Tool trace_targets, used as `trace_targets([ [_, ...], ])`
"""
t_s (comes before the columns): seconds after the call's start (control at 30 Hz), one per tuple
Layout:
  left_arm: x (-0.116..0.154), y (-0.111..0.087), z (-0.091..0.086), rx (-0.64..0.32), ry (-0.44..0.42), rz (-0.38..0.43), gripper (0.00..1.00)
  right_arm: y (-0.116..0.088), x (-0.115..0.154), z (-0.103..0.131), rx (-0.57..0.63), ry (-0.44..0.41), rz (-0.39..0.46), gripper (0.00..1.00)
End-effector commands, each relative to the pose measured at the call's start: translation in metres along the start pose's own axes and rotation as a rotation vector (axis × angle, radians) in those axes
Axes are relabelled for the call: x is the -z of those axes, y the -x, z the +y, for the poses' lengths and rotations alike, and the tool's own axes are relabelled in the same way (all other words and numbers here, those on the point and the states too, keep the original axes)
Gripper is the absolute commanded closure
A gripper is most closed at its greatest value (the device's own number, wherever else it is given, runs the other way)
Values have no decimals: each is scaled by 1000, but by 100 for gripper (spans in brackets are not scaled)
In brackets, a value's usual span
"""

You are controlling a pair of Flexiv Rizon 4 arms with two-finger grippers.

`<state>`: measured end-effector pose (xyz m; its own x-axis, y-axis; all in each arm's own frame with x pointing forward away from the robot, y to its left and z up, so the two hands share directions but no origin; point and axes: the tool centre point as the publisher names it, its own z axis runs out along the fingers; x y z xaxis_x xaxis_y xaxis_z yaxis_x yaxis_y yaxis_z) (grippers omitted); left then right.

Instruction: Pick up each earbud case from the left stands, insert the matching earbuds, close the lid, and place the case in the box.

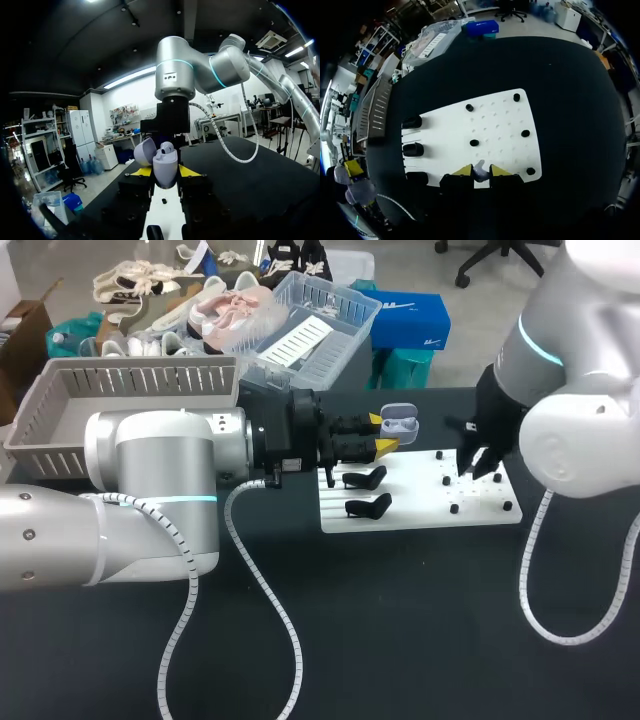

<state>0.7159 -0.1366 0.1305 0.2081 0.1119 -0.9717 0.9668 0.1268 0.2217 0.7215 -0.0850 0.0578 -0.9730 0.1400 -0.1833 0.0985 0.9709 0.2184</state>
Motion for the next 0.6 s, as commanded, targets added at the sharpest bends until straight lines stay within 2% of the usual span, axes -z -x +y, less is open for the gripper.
trace_targets([
  [0.03,0,-1,0,-2,4,-3,100,-26,26,1,28,-13,-57,100],
  [0.43,0,-1,0,-2,4,-3,100,-82,76,26,145,-16,-7,100],
  [0.6,0,-1,0,-2,4,-3,100,-97,95,40,183,-16,-7,100],
])
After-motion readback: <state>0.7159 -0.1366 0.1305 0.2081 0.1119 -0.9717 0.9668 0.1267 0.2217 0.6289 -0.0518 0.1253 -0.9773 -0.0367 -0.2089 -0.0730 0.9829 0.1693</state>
